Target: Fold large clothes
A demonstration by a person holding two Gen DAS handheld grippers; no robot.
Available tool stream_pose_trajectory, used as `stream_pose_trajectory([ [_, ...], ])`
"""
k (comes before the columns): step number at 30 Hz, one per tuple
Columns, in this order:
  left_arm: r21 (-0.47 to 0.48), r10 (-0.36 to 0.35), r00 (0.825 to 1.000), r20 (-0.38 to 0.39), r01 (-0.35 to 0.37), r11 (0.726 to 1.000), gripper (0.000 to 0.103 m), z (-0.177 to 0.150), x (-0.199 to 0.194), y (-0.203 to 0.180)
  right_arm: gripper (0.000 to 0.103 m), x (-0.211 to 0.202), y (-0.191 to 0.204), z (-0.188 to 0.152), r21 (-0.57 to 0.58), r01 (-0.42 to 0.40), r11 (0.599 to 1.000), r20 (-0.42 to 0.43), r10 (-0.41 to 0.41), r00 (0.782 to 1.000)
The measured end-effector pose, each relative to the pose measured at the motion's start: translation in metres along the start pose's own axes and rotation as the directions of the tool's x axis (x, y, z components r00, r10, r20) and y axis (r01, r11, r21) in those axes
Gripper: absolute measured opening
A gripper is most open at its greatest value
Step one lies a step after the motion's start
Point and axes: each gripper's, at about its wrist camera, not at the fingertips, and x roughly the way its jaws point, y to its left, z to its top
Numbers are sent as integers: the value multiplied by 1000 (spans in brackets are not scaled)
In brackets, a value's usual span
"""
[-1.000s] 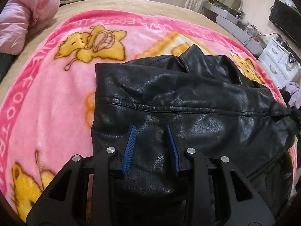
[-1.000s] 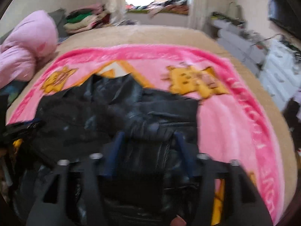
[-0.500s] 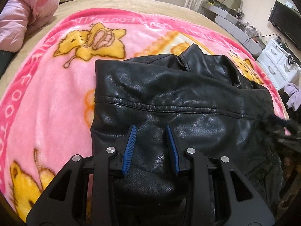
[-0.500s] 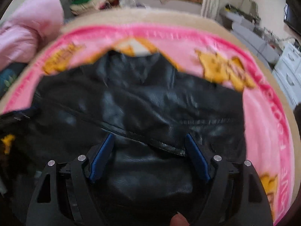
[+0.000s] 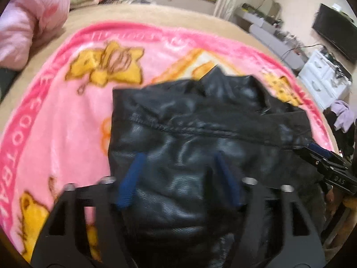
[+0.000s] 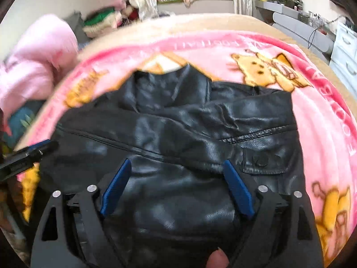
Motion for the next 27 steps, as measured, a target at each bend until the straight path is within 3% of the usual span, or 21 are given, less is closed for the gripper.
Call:
stream_pose_trajectory([
  [8, 80, -35, 999, 1, 35, 996, 61, -15, -19, -27, 84, -31, 16, -23, -65, -2, 998, 41, 4, 999],
  [12, 124, -42, 998, -40, 47, 991, 37, -31, -14, -36, 76, -27, 15, -33, -84, 18, 996, 25, -16, 1000],
  [16, 112, -40, 993, -108, 52, 992, 35, -43, 2, -32, 75, -11, 9, -42, -70, 34, 997, -42, -37, 998],
  [20, 98, -47, 991, -123, 59, 993, 35, -42, 8, -31, 72, 9, 1, -53, -47, 43, 998, -103, -48, 994],
  [27, 105, -47, 993, -109, 58, 993, 36, -40, 0, -34, 77, -7, 5, -53, -40, 24, 999, -57, -26, 998],
])
